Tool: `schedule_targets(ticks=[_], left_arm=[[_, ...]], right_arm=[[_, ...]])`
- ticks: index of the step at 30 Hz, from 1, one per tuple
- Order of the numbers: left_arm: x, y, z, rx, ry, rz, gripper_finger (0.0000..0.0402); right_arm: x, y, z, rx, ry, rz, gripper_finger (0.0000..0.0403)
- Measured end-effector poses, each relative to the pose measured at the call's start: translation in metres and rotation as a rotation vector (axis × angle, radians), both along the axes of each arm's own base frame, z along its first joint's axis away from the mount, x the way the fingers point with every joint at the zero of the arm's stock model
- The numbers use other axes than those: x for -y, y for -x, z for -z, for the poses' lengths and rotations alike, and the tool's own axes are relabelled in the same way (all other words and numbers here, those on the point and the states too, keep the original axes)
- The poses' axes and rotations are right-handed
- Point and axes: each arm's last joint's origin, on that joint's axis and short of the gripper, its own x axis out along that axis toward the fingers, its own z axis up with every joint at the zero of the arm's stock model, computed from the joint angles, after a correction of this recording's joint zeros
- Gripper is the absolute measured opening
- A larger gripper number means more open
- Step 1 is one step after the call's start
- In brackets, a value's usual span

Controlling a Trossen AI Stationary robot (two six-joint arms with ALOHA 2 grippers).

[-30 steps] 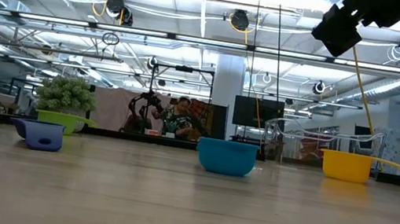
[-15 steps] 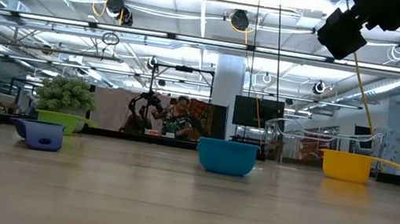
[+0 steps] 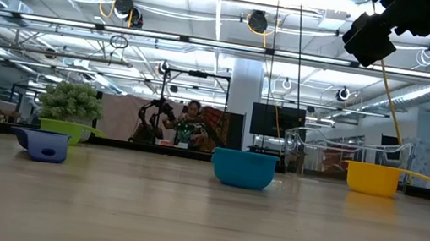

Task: Nest measuring cups in basket
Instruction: Stack the blue measuring cup on top of the red measuring cup

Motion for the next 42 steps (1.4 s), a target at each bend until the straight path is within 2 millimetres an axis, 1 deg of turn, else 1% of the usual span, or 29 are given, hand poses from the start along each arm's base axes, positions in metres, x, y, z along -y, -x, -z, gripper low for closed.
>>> schedule_targets(ticks=[6,10,14,22,25,29,33,38,42], left_arm=[[-0.004,0.003,0.01,-0.002,-0.023,-0.008,0.0192],[-0.008,0.006,0.015,-0.008,-0.048,-0.01,0.0184],[-0.011,0.005,0.017,-0.008,-0.051,-0.009,0.0145],[-0.015,-0.003,0.014,0.033,-0.028,0.027,0.0019],[-0.018,-0.009,0.015,0.052,-0.011,0.04,0.0014],[-0.022,-0.027,0.015,0.158,0.042,0.082,0.0007],[-0.032,-0.049,0.006,0.272,0.0,0.15,0.0007],[-0.05,-0.083,-0.022,0.419,-0.047,0.254,0.0007],[-0.062,-0.111,-0.056,0.571,-0.08,0.347,0.0007]], right_arm=[[0.0,0.0,0.0,-0.003,-0.008,0.008,0.0235],[0.0,0.0,0.0,-0.005,-0.013,0.012,0.0235],[0.0,0.0,0.0,-0.005,-0.014,0.013,0.0235],[0.0,0.0,0.0,-0.008,-0.013,0.013,0.0235],[0.0,0.001,0.0,-0.014,-0.011,0.013,0.0235],[0.005,0.01,-0.003,-0.024,0.006,0.017,0.0235],[0.016,0.025,-0.012,-0.016,0.021,0.067,0.0235],[0.029,0.053,-0.026,0.022,0.055,0.159,0.0235],[0.034,0.076,-0.031,0.022,0.056,0.225,0.0235]])
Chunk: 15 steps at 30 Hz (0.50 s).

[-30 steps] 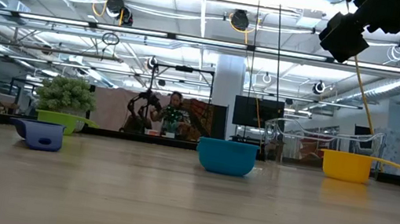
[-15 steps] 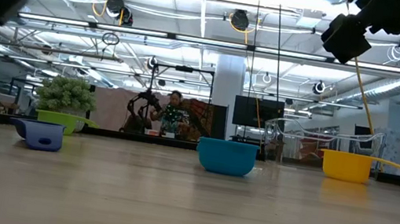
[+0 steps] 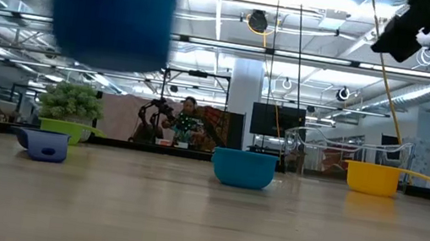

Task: Nest measuring cups in basket
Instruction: Stack the blue measuring cup on top of the red measuring cup

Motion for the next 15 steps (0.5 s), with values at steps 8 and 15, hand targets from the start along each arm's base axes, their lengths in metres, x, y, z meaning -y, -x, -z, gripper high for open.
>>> schedule_targets(ticks=[8,15], left_arm=[[-0.037,-0.039,-0.061,0.259,-0.174,0.073,0.0007],[-0.091,-0.05,-0.071,0.247,-0.359,-0.048,0.0007]], right_arm=[[-0.005,-0.004,-0.002,0.028,-0.05,0.006,0.0235],[-0.015,-0.037,-0.006,0.146,-0.083,-0.025,0.0235]])
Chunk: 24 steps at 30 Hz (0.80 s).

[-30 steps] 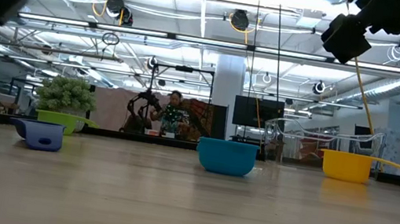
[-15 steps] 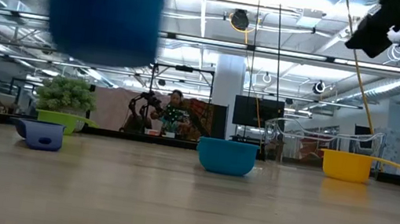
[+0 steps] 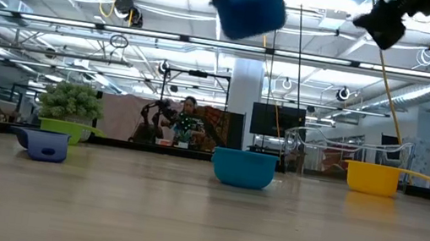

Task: Nest measuring cups in basket
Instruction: Stack the blue measuring cup on top of the red measuring cup

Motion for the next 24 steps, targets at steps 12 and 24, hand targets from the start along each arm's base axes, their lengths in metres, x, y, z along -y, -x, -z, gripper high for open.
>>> schedule_targets(ticks=[12,24], left_arm=[[-0.054,-0.006,0.002,0.021,-0.133,-0.242,0.0007],[-0.047,-0.01,-0.008,0.16,-0.367,-0.39,0.0007]], right_arm=[[0.007,-0.049,0.019,0.035,0.131,0.246,0.0235],[0.024,-0.064,0.006,0.224,0.182,0.446,0.0235]])
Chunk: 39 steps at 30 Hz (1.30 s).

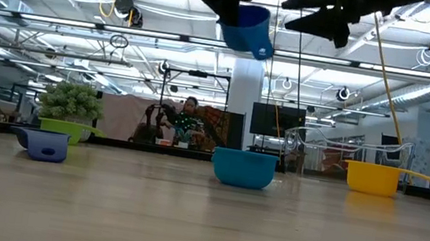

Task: Nest measuring cups in basket
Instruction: Stack the blue measuring cup on top of the red measuring cup

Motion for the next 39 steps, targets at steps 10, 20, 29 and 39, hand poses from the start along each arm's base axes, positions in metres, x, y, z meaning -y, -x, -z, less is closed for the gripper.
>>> schedule_targets(ticks=[10,20,29,39], left_arm=[[-0.015,-0.005,-0.004,0.037,-0.026,-0.03,0.0006],[-0.016,-0.005,-0.004,0.036,-0.017,-0.024,0.0006],[-0.009,-0.012,-0.009,0.073,0.016,0.079,0.0011],[-0.001,-0.017,-0.013,0.112,0.012,0.148,0.001]], right_arm=[[0.003,-0.004,-0.008,0.087,0.037,0.056,0.0235],[0.008,-0.016,0.002,0.071,0.089,0.086,0.0235],[0.008,-0.015,0.0,0.055,0.136,0.056,0.0235],[0.008,-0.013,0.003,0.011,0.116,0.085,0.0235]])
